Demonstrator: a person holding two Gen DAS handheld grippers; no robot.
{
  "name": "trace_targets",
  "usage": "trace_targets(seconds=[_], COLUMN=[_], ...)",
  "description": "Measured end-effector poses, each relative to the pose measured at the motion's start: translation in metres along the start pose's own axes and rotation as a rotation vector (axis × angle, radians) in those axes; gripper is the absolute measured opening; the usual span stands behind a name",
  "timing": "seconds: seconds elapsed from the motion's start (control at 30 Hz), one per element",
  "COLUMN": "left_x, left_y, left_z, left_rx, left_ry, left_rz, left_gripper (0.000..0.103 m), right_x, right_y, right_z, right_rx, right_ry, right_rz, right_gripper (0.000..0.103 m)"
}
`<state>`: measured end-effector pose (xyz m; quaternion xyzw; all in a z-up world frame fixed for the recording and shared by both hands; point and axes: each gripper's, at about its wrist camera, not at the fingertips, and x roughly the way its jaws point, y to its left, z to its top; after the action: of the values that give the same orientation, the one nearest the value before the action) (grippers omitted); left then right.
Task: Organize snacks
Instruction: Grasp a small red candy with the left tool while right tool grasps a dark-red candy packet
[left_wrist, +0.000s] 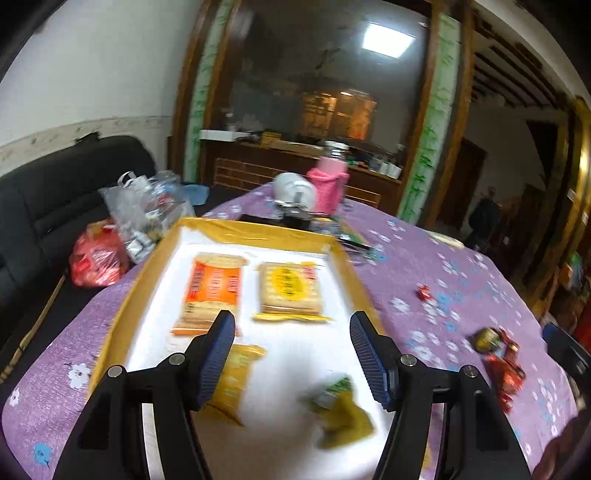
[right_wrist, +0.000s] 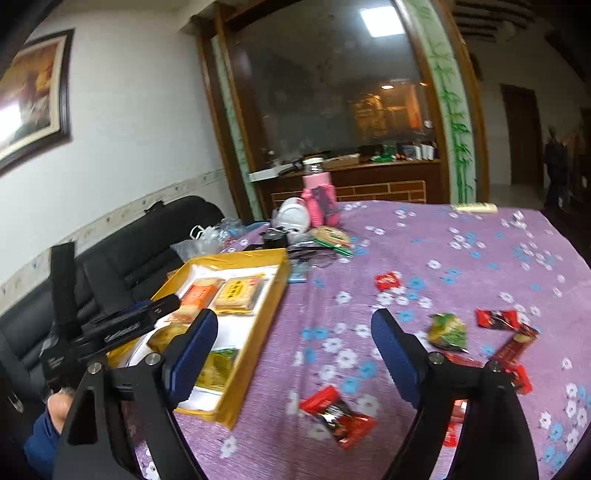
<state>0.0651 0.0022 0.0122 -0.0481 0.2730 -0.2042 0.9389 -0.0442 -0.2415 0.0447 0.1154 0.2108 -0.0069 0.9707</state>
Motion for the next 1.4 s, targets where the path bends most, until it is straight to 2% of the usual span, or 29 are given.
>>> trace_targets(seconds=[0.13, 0.2, 0.27, 0.37, 0.4, 0.47, 0.57, 0.7, 0.8, 0.9, 0.97, 1.0, 1.1, 1.17, 1.23, 1.3, 1.4], left_x=[-0.014, -0.018, -0.018, -0.009, -0.002, 0.004, 0.016, 0.032, 0.047, 0.063, 0.07, 0.068, 0.068, 0.066, 0.064, 0.062, 0.06], left_y=[-0.038, -0.056, -0.076, -0.1, -0.111, -0.128, -0.156, -0.187, -0.189, -0.183, -0.18, -0.179, -0.18, -0.181, -0.182, -0.183, -0.183], left_z=[0.0, -0.001, -0.005, -0.012, -0.017, -0.024, -0.04, -0.057, -0.062, -0.071, -0.073, -0.071, -0.071, -0.069, -0.068, -0.067, -0.06], left_rx=[0.093, 0.133, 0.167, 0.177, 0.179, 0.193, 0.267, 0.381, 0.415, 0.417, 0.409, 0.413, 0.415, 0.422, 0.432, 0.436, 0.437], left_ry=[0.021, 0.038, 0.089, 0.187, 0.241, 0.29, 0.359, 0.421, 0.427, 0.463, 0.486, 0.472, 0.462, 0.446, 0.43, 0.418, 0.398], left_rz=[-0.058, -0.087, -0.136, -0.225, -0.26, -0.294, -0.293, -0.242, -0.168, -0.15, -0.174, -0.172, -0.162, -0.139, -0.124, -0.118, -0.116], left_gripper=[0.073, 0.076, 0.076, 0.076, 0.076, 0.076, 0.076, 0.076, 0.076, 0.076, 0.062, 0.056, 0.05, 0.038, 0.034, 0.02, 0.018], right_x=[-0.001, -0.001, 0.003, 0.018, 0.02, 0.019, 0.015, 0.019, 0.025, 0.031, 0.036, 0.038, 0.042, 0.044, 0.047, 0.052, 0.058], right_y=[-0.041, -0.074, -0.109, -0.149, -0.155, -0.157, -0.157, -0.158, -0.156, -0.151, -0.147, -0.147, -0.144, -0.143, -0.141, -0.137, -0.131], right_z=[0.012, 0.013, 0.008, -0.006, -0.009, -0.011, -0.012, -0.014, -0.016, -0.02, -0.023, -0.024, -0.026, -0.029, -0.031, -0.033, -0.037], right_rx=[0.009, 0.106, 0.251, 0.48, 0.518, 0.527, 0.529, 0.529, 0.512, 0.482, 0.465, 0.458, 0.437, 0.43, 0.414, 0.381, 0.332], right_ry=[0.045, 0.054, 0.105, 0.211, 0.227, 0.236, 0.221, 0.244, 0.272, 0.307, 0.332, 0.34, 0.361, 0.378, 0.393, 0.416, 0.436], right_rz=[-0.12, -0.163, -0.143, -0.018, -0.006, -0.035, -0.052, -0.066, -0.074, -0.096, -0.104, -0.112, -0.137, -0.142, -0.152, -0.182, -0.219], right_gripper=[0.084, 0.084, 0.084, 0.082, 0.079, 0.07, 0.057, 0.057, 0.057, 0.057, 0.057, 0.057, 0.057, 0.057, 0.057, 0.057, 0.054])
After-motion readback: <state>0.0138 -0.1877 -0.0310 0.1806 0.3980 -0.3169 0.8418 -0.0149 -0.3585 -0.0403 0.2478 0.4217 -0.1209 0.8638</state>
